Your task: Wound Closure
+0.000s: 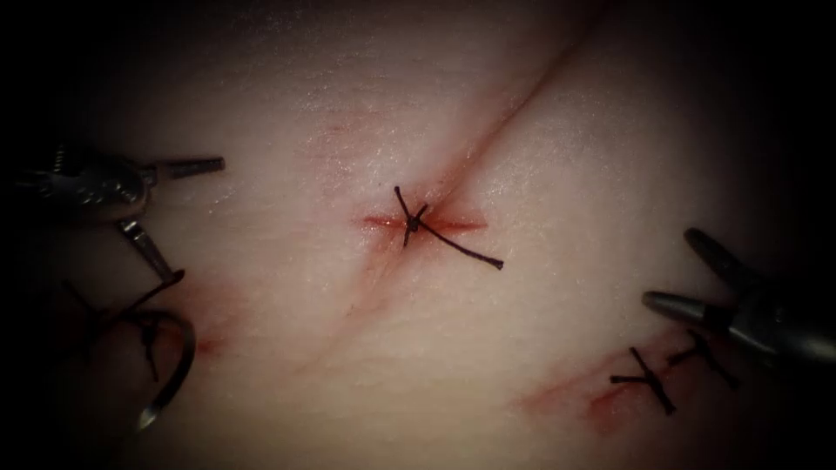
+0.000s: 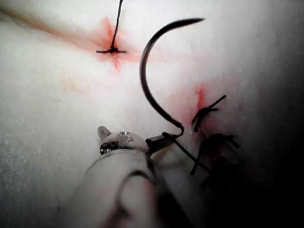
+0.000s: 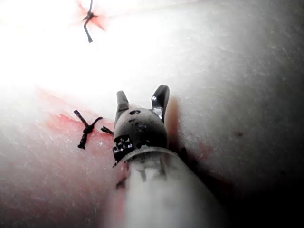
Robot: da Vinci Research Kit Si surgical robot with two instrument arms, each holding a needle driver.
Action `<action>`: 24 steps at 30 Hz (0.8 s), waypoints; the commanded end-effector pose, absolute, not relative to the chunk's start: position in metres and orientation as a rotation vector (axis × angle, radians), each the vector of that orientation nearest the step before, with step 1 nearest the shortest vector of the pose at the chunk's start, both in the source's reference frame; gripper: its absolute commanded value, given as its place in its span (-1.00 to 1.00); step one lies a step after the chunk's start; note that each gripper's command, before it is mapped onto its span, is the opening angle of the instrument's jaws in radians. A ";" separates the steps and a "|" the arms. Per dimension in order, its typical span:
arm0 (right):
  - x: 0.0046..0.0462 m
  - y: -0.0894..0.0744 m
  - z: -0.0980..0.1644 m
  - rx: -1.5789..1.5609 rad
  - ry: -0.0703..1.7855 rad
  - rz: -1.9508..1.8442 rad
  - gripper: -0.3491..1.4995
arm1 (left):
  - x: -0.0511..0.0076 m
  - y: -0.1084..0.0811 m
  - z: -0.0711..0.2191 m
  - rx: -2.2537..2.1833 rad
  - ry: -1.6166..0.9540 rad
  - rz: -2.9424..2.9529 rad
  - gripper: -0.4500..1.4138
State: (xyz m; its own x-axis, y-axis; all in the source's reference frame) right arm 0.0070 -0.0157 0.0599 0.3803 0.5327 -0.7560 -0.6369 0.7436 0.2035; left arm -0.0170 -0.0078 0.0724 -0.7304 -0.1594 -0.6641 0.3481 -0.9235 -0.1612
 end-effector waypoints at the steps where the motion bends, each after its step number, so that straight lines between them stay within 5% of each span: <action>1: 0.0078 -0.016 0.061 -0.125 0.913 0.750 0.49 | -0.0168 -0.008 0.073 0.981 0.407 -2.655 0.69; 12: 0.0080 -0.016 0.060 -0.120 0.915 0.750 0.49 | -0.0118 -0.004 0.070 0.971 0.405 -2.686 0.68; 20: 0.0079 -0.016 0.060 -0.114 0.913 0.752 0.47 | -0.0143 0.001 0.064 1.237 0.219 -2.837 0.10; 24: 0.0078 -0.015 0.059 -0.102 0.918 0.750 0.45 | -0.0182 0.000 0.063 1.403 0.259 -2.826 0.10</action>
State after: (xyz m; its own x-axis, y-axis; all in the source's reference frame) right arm 0.0071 -0.0147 0.0587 0.3768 0.5427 -0.7507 -0.6267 0.7461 0.2248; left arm -0.0187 0.0000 0.0614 -0.6104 0.1116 -0.7842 0.0283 -0.9863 -0.1625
